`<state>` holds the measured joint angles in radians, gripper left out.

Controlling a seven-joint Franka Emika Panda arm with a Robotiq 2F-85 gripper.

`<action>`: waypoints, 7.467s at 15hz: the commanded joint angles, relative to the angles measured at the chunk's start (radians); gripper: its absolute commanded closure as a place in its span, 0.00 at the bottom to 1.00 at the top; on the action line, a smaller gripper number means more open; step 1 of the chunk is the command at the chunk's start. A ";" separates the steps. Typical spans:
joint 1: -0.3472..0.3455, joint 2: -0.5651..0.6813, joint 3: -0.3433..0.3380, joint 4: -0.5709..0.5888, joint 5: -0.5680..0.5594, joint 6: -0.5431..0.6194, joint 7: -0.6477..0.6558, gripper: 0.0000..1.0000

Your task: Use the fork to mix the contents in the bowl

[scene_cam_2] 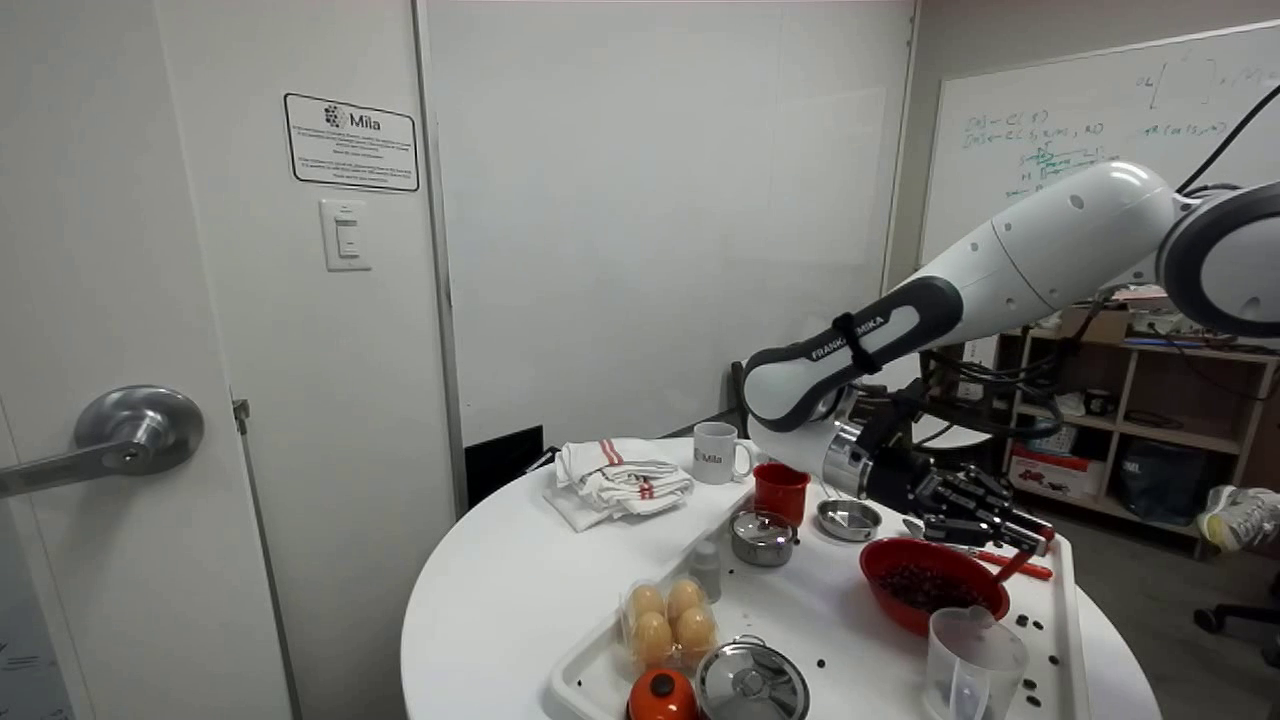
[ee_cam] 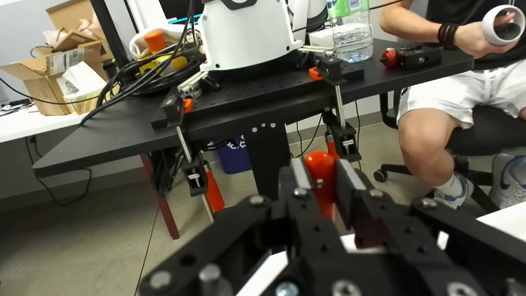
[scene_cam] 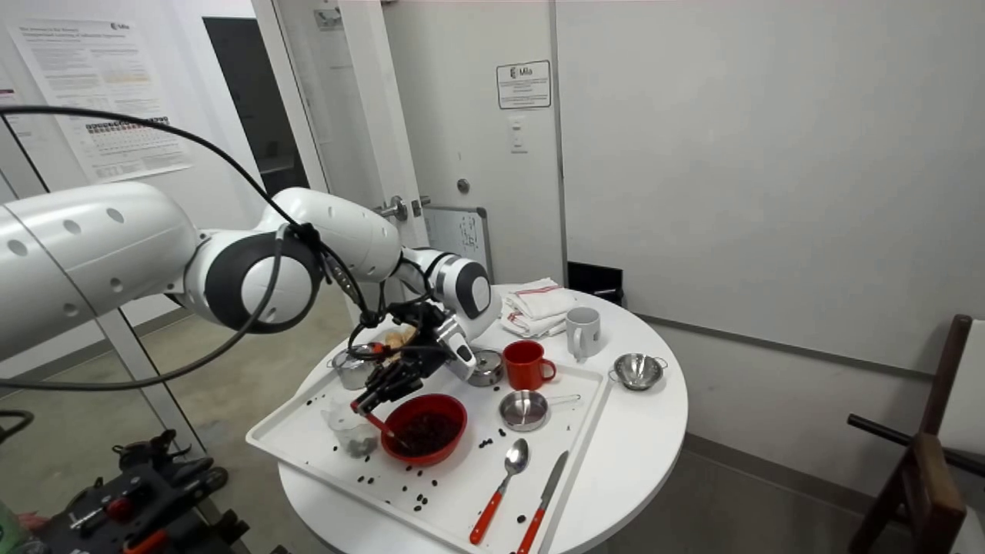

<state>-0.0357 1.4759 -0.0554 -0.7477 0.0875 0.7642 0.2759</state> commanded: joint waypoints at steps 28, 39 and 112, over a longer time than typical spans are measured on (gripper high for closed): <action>-0.033 -0.088 0.013 0.006 0.034 0.161 0.005 0.92; 0.013 -0.206 0.023 -0.206 -0.091 0.083 -0.193 0.92; -0.034 -0.479 -0.053 -0.955 -0.256 1.041 -0.232 0.92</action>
<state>-0.0747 1.0011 -0.1168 -1.6616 -0.1597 1.7740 0.0565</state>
